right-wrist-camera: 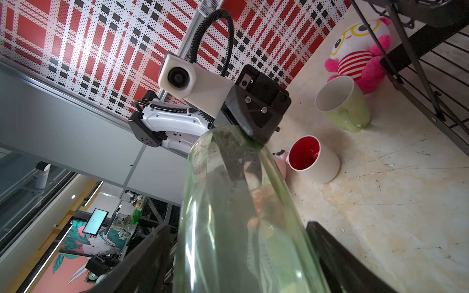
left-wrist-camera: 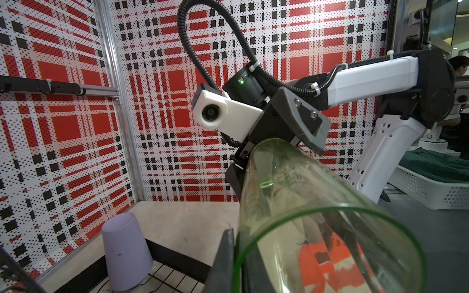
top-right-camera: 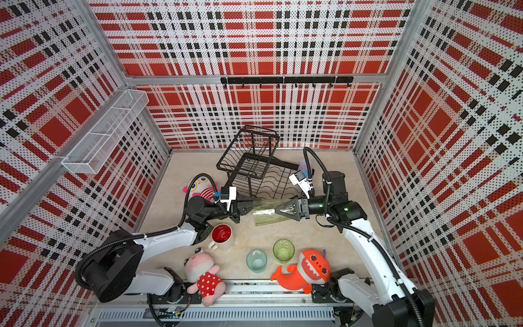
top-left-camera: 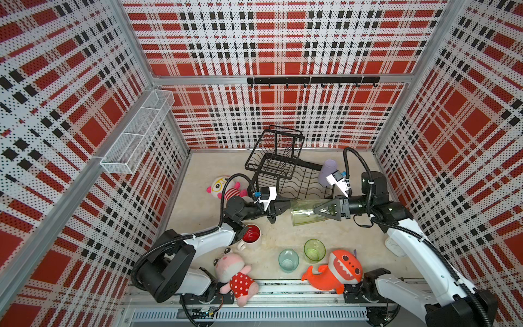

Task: Load cups into a dish rack
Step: Place the cup upside down at the dish rack.

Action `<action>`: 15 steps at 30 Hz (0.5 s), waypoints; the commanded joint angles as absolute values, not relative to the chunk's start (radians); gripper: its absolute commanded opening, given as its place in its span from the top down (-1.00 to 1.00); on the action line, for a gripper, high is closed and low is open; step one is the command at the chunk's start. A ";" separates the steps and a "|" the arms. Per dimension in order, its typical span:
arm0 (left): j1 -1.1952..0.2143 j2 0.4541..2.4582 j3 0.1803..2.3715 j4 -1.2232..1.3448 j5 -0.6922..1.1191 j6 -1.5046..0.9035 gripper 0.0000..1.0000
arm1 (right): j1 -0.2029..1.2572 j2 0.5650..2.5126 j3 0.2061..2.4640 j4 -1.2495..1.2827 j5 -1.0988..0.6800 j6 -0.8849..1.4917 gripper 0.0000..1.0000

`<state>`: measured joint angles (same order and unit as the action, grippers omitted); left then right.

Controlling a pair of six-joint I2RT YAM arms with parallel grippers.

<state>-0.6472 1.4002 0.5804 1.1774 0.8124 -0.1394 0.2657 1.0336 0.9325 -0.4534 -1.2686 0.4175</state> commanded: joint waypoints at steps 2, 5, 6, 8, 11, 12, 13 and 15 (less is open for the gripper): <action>-0.657 1.413 0.602 1.198 0.814 -0.112 1.00 | 0.269 1.020 0.936 -0.409 -1.302 0.433 -0.70; -0.652 1.413 0.607 1.204 0.798 -0.113 1.00 | 0.271 1.014 0.933 -0.404 -1.299 0.438 -0.71; -0.649 1.411 0.605 1.216 0.790 -0.120 1.00 | 0.271 1.011 0.931 -0.403 -1.297 0.439 -0.72; -0.632 1.414 0.590 1.276 0.789 -0.163 1.00 | 0.271 1.008 0.923 -0.403 -1.289 0.440 -0.82; -0.609 1.430 0.578 1.365 0.808 -0.223 1.00 | 0.271 1.009 0.913 -0.402 -1.282 0.443 -0.84; -0.610 1.434 0.583 1.364 0.813 -0.226 1.00 | 0.270 1.011 0.910 -0.399 -1.282 0.445 -0.83; -0.612 1.439 0.587 1.364 0.814 -0.231 1.00 | 0.271 1.013 0.910 -0.397 -1.282 0.446 -0.82; -0.618 1.452 0.594 1.364 0.819 -0.234 1.00 | 0.273 1.020 0.910 -0.397 -1.284 0.449 -0.75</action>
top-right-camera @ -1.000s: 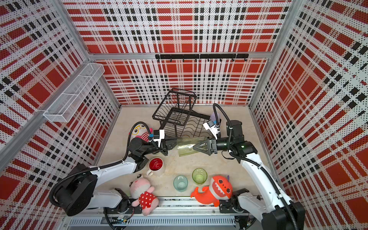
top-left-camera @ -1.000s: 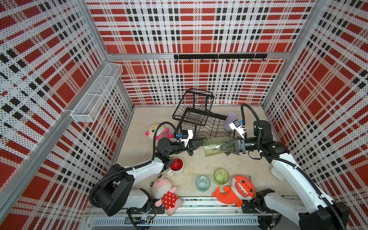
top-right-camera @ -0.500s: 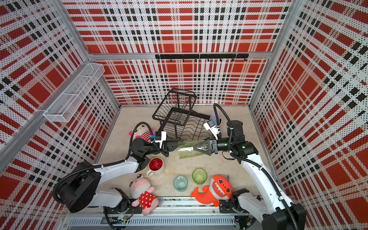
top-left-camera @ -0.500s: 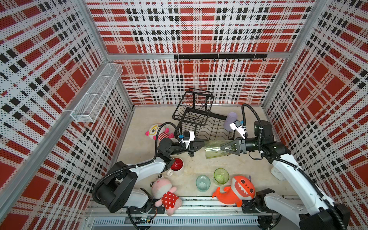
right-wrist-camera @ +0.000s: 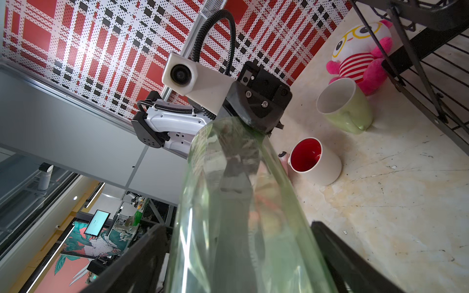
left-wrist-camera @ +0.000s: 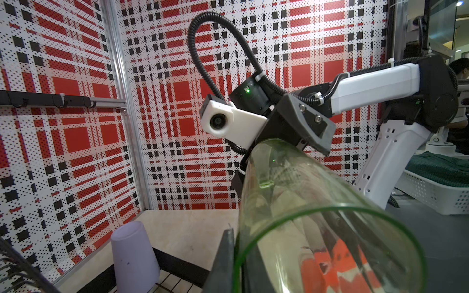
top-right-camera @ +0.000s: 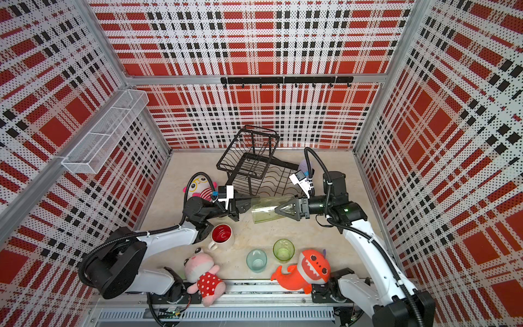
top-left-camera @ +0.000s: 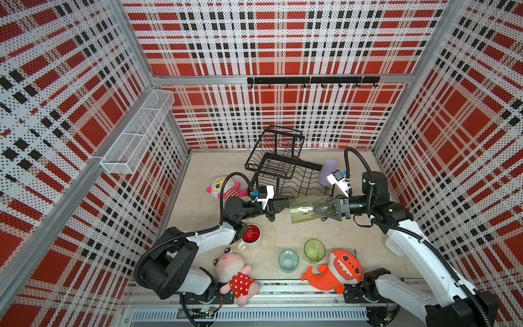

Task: Load cups into a dish rack
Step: Place the cup upside down at the dish rack.

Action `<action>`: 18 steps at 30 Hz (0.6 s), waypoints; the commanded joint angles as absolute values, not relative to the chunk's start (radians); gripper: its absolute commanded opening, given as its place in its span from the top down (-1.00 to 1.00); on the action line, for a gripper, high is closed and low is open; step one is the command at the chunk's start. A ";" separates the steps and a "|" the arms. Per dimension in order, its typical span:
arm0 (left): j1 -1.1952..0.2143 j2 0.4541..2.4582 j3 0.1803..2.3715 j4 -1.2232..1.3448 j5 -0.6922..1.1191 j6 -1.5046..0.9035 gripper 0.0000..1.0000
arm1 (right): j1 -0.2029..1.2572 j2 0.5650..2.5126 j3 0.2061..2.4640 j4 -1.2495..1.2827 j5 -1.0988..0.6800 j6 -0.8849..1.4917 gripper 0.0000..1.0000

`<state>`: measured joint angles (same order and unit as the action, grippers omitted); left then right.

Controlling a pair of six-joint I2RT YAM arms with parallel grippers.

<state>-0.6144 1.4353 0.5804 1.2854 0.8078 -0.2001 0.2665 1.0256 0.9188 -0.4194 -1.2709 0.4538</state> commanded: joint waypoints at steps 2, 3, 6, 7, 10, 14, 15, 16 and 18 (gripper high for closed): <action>-0.625 1.460 0.597 1.364 0.825 -0.237 1.00 | 0.277 1.025 0.910 -0.397 -1.285 0.450 -0.65; -0.628 1.462 0.597 1.364 0.828 -0.238 1.00 | 0.278 1.025 0.911 -0.397 -1.285 0.450 -0.61; -0.634 1.465 0.594 1.359 0.833 -0.238 1.00 | 0.279 1.023 0.910 -0.395 -1.288 0.451 -0.56; -0.635 1.464 0.592 1.358 0.833 -0.236 1.00 | 0.279 1.023 0.910 -0.394 -1.289 0.452 -0.55; -0.635 1.462 0.592 1.353 0.833 -0.234 1.00 | 0.279 1.024 0.910 -0.396 -1.285 0.449 -0.49; -0.634 1.460 0.597 1.343 0.821 -0.233 1.00 | 0.280 1.028 0.911 -0.401 -1.284 0.442 -0.40; -0.633 1.457 0.596 1.338 0.806 -0.234 0.90 | 0.281 1.028 0.911 -0.403 -1.283 0.441 -0.39; -0.631 1.455 0.595 1.333 0.790 -0.238 0.75 | 0.279 1.029 0.914 -0.407 -1.277 0.436 -0.37; -0.629 1.450 0.597 1.328 0.781 -0.238 0.53 | 0.280 1.036 0.927 -0.435 -1.262 0.412 -0.34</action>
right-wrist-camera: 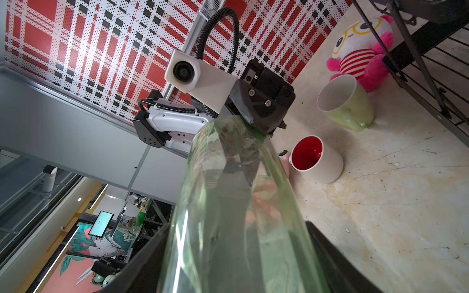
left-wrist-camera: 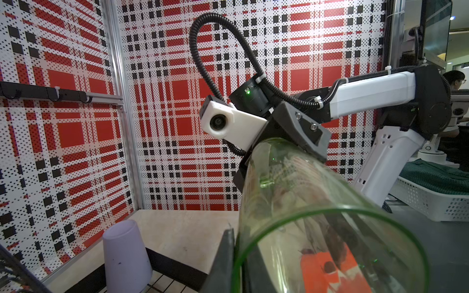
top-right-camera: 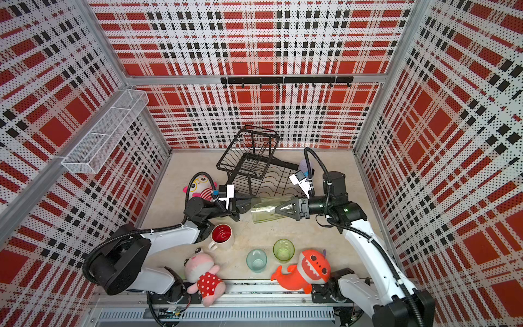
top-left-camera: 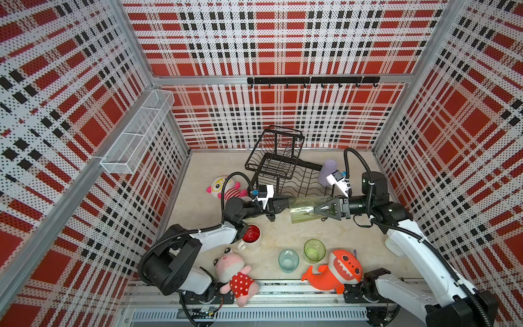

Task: Load cups into a dish rack
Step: Place the cup upside down at the dish rack.

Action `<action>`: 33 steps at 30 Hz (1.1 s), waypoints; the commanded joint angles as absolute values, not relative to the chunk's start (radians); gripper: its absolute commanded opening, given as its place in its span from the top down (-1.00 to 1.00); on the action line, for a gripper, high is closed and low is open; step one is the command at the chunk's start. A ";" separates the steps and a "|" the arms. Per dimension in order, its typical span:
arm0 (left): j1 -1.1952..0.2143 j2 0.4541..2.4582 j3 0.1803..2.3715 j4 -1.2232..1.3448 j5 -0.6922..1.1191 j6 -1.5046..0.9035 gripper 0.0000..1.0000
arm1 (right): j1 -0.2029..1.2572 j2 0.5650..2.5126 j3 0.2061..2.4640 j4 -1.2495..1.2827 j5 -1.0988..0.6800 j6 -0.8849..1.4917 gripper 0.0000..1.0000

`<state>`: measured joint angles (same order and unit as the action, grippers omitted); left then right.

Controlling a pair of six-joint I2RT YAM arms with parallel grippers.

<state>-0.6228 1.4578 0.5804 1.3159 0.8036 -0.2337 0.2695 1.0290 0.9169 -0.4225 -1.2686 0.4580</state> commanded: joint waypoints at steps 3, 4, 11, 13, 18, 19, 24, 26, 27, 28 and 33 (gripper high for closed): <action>-0.624 1.437 0.595 1.314 0.760 -0.235 0.38 | 0.280 1.050 0.956 -0.497 -1.229 0.360 -0.33; -0.623 1.434 0.595 1.309 0.758 -0.233 0.37 | 0.280 1.053 0.960 -0.502 -1.224 0.357 -0.32; -0.614 1.401 0.582 1.288 0.727 -0.235 -0.09 | 0.265 1.063 0.976 -0.507 -1.198 0.350 -0.31; -0.612 1.384 0.573 1.269 0.724 -0.231 -0.10 | 0.246 1.060 0.974 -0.501 -1.186 0.361 -0.33; -0.608 1.324 0.544 1.197 0.668 -0.197 -0.35 | 0.163 1.043 0.939 -0.401 -1.232 0.453 -0.25; -0.607 1.308 0.540 1.170 0.651 -0.178 -0.37 | 0.148 1.037 0.932 -0.383 -1.238 0.470 -0.25; -0.606 1.250 0.543 1.012 0.553 -0.084 -0.51 | 0.118 1.036 0.931 -0.383 -1.217 0.477 -0.24; -0.604 1.234 0.545 0.977 0.535 -0.067 -0.53 | 0.099 1.040 0.943 -0.414 -1.197 0.462 -0.24; -0.604 1.224 0.543 0.965 0.526 -0.061 -0.53 | 0.086 1.043 0.951 -0.434 -1.186 0.452 -0.24; -0.604 1.215 0.541 0.956 0.519 -0.057 -0.54 | 0.079 1.047 0.960 -0.454 -1.175 0.434 -0.24; -0.603 1.156 0.519 0.919 0.480 -0.027 -0.54 | 0.077 1.077 1.025 -0.567 -1.053 0.319 -0.29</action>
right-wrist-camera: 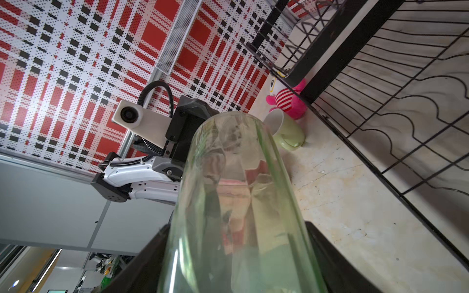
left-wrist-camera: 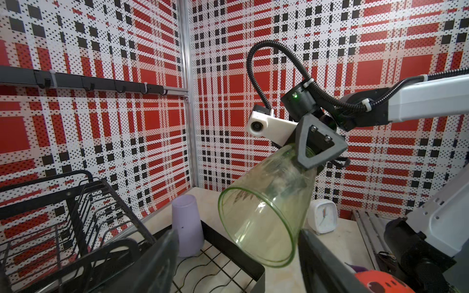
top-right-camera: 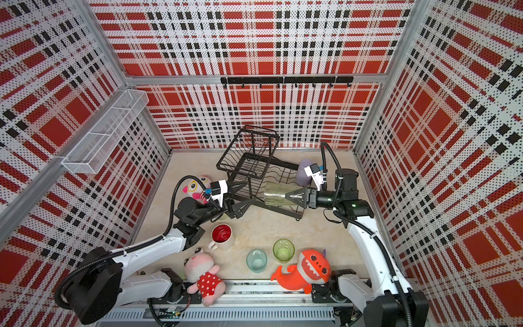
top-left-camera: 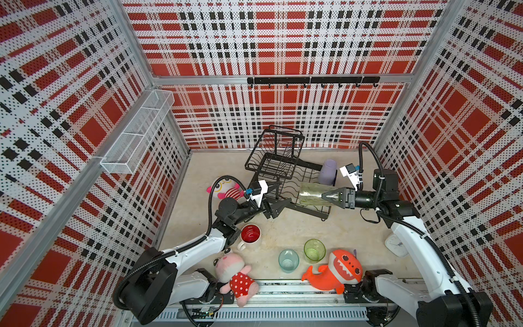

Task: Load cups into a dish rack
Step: Place the cup upside down at the dish rack.

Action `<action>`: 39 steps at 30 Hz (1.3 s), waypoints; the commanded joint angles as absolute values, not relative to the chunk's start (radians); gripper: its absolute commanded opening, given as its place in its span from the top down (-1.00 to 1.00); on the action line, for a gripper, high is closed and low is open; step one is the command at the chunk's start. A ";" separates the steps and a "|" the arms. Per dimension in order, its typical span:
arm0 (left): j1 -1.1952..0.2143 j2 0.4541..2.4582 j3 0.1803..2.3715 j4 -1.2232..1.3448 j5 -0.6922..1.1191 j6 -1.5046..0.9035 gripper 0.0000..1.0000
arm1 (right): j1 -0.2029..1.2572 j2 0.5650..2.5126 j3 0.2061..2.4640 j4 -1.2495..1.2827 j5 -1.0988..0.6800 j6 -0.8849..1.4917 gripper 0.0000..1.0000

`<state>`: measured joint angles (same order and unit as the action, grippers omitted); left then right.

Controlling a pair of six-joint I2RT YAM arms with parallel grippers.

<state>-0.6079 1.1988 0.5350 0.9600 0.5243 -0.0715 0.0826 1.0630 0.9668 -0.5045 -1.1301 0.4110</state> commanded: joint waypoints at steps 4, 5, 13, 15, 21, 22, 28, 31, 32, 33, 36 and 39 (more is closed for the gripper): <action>-0.604 1.113 0.517 0.860 0.450 0.005 -0.54 | 0.077 1.142 1.054 -0.615 -0.945 0.274 -0.29; -0.604 1.106 0.521 0.839 0.447 0.015 -0.54 | 0.077 1.160 1.057 -0.617 -0.924 0.268 -0.29; -0.605 1.075 0.541 0.769 0.417 0.048 -0.53 | 0.082 1.312 1.125 -0.636 -0.787 0.221 -0.21; -0.604 1.070 0.541 0.767 0.416 0.049 -0.53 | 0.105 1.357 1.170 -0.670 -0.718 0.198 -0.18; -0.605 1.069 0.540 0.758 0.419 0.057 -0.53 | 0.164 1.486 1.267 -0.700 -0.603 0.176 -0.13; -0.606 1.069 0.540 0.758 0.420 0.058 -0.53 | 0.168 1.506 1.283 -0.710 -0.580 0.172 -0.13; -0.609 1.067 0.538 0.757 0.426 0.061 -0.53 | 0.209 1.625 1.424 -0.823 -0.410 0.131 -0.09; -0.611 1.065 0.539 0.749 0.426 0.071 -0.53 | 0.222 1.681 1.493 -0.871 -0.359 0.126 -0.06; -0.612 1.063 0.541 0.746 0.426 0.073 -0.52 | 0.227 1.704 1.525 -0.897 -0.331 0.123 -0.06; -0.612 1.062 0.541 0.744 0.425 0.075 -0.53 | 0.232 1.722 1.554 -0.922 -0.300 0.122 -0.06; -0.616 1.047 0.535 0.739 0.420 0.078 -0.53 | 0.245 1.773 1.629 -0.992 -0.213 0.112 -0.07; -0.627 1.035 0.523 0.727 0.403 0.099 -0.54 | 0.249 1.798 1.671 -1.028 -0.158 0.112 -0.11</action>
